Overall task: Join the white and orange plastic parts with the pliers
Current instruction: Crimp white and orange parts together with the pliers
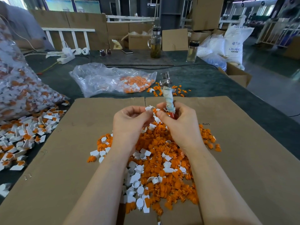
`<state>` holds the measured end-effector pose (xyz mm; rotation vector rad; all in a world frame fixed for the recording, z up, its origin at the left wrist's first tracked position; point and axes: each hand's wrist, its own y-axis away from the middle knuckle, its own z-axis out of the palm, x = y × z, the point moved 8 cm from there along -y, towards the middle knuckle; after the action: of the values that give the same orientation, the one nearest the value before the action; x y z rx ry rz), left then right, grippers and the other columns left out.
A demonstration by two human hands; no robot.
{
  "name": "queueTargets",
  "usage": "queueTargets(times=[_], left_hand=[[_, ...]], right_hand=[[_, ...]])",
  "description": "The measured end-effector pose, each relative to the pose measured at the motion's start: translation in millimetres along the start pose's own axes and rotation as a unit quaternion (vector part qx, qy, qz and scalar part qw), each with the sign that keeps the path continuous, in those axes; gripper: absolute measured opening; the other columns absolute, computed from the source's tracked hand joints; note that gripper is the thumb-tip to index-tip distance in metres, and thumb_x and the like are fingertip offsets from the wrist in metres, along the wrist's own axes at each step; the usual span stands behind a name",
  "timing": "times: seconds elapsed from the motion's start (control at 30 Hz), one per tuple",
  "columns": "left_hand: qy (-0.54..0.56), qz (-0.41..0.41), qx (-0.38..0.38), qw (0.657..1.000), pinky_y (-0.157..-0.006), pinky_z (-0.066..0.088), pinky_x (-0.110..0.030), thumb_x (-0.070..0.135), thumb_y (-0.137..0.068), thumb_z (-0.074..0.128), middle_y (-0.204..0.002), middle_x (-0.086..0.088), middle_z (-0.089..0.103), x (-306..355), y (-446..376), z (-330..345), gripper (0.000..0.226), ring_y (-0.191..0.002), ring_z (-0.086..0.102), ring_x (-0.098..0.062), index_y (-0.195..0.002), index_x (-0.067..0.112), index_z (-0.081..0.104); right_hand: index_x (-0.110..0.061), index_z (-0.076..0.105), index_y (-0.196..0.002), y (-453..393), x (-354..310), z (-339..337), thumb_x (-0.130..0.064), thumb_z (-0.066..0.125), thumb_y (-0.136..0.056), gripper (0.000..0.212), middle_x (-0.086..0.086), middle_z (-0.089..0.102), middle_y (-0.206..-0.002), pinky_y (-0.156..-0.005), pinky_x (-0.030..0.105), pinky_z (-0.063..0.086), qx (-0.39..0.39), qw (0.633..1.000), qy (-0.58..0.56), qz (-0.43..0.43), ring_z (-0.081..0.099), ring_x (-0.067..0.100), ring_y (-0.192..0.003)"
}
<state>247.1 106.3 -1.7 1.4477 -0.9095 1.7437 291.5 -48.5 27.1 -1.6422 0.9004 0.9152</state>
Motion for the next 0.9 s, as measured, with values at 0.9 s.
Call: queueTargets(times=[0.9], left_hand=[[-0.14,0.11,0.046,0.983,-0.062,0.053,-0.014,0.021,-0.08,0.082,-0.069,0.014,0.073,22,8,-3,0.016,-0.066,0.069,-0.002,-0.073,0.032,0.072]], right_hand=[[-0.026,0.06,-0.098,3,-6,-6,-0.026,0.073,-0.083,0.02,-0.016,0.063,-0.084,-0.062,0.007,0.044,0.095,0.987,0.131,-0.021,0.06,-0.002,-0.075]])
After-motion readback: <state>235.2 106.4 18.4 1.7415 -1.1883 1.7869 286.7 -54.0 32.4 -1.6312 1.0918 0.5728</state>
